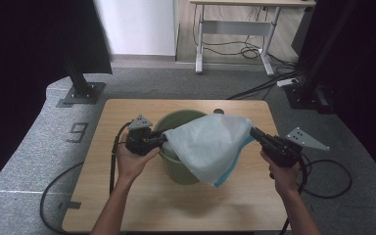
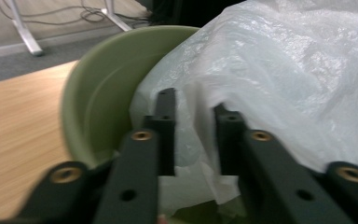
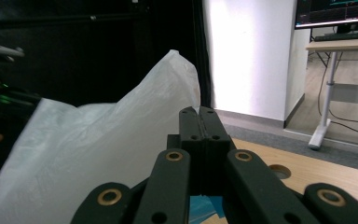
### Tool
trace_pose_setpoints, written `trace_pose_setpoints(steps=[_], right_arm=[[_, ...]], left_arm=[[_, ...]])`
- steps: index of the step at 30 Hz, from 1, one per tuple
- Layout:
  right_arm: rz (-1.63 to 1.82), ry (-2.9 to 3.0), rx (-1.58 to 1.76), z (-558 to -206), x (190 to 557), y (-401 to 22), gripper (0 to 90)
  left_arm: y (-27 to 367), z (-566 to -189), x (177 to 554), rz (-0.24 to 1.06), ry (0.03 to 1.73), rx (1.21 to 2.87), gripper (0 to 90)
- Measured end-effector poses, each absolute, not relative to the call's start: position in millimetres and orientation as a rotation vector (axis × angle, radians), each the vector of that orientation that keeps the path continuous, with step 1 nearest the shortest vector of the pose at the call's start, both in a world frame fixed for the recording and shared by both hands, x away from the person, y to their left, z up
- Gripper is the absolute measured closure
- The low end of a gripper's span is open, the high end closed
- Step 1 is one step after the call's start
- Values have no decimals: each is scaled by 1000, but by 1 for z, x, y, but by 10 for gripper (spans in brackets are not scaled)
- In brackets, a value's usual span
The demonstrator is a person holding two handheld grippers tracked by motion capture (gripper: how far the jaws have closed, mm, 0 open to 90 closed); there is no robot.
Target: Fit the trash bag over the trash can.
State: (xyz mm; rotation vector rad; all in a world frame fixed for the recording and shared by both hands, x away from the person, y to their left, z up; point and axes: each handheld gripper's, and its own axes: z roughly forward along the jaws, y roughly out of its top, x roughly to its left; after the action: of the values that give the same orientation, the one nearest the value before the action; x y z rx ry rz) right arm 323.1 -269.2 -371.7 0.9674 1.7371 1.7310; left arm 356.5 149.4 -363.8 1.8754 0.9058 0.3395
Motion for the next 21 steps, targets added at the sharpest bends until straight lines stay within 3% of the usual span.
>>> trace_pose_setpoints(steps=[2, 3, 10, 17, 21], right_arm=[[1723, 1742, 963, -372, 323, -269, 884], [1716, 1744, 962, -374, 324, -267, 883], [1684, 1738, 1007, -377, 329, -272, 884], [1665, 1738, 1026, -378, 328, -274, 884], [1673, 1757, 1030, -380, 326, -271, 883]], left_arm=[[156, -363, 353, 337, 899, 1868, 675], [160, -363, 352, 330, 894, 1865, 578], [184, -354, 330, 307, 830, 1867, 411], [182, -344, 317, 284, 770, 1867, 346], [160, -337, 309, 264, 697, 1883, 343]])
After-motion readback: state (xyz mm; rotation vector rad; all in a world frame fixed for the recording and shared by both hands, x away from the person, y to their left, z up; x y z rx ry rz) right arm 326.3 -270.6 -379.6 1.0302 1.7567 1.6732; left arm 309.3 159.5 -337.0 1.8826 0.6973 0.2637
